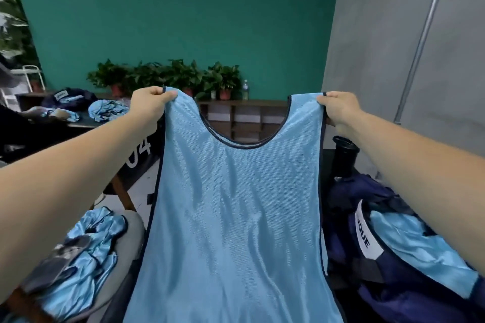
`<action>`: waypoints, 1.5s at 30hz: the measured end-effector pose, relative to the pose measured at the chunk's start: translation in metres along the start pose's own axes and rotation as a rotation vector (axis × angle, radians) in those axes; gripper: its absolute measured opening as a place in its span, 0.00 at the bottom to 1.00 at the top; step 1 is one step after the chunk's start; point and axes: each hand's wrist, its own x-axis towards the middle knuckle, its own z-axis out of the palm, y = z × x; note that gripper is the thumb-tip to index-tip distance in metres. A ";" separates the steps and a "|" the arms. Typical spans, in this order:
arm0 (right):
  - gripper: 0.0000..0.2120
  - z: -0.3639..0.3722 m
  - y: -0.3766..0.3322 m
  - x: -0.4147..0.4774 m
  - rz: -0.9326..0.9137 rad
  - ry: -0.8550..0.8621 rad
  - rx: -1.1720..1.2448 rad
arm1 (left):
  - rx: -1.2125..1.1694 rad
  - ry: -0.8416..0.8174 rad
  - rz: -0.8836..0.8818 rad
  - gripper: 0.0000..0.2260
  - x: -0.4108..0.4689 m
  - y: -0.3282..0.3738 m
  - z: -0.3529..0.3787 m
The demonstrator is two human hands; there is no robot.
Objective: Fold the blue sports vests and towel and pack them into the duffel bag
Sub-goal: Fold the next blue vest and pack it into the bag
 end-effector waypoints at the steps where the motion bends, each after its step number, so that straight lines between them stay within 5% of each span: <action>1: 0.04 0.007 0.012 0.009 0.013 -0.006 -0.006 | 0.006 -0.016 -0.023 0.10 0.007 -0.014 0.004; 11: 0.03 0.068 0.130 0.069 0.201 -0.034 -0.120 | -0.074 -0.110 -0.266 0.03 0.055 -0.161 0.050; 15: 0.20 0.090 0.167 0.085 0.265 -0.046 -0.187 | -0.083 -0.130 -0.354 0.04 0.061 -0.208 0.066; 29: 0.09 0.109 0.271 0.126 0.441 -0.025 -0.347 | -0.013 -0.028 -0.498 0.13 0.084 -0.293 0.099; 33: 0.16 0.114 0.287 0.140 0.389 -0.042 -0.480 | -0.004 -0.037 -0.493 0.16 0.083 -0.296 0.111; 37: 0.09 0.120 0.297 0.144 0.329 0.004 -0.727 | 0.114 -0.070 -0.461 0.19 0.080 -0.304 0.114; 41: 0.25 0.145 0.286 0.134 -0.011 0.063 -1.150 | 0.179 -0.065 -0.431 0.20 0.071 -0.301 0.110; 45: 0.03 0.197 0.272 0.112 -0.089 -0.229 -0.863 | 0.116 0.015 -0.415 0.11 0.057 -0.268 0.094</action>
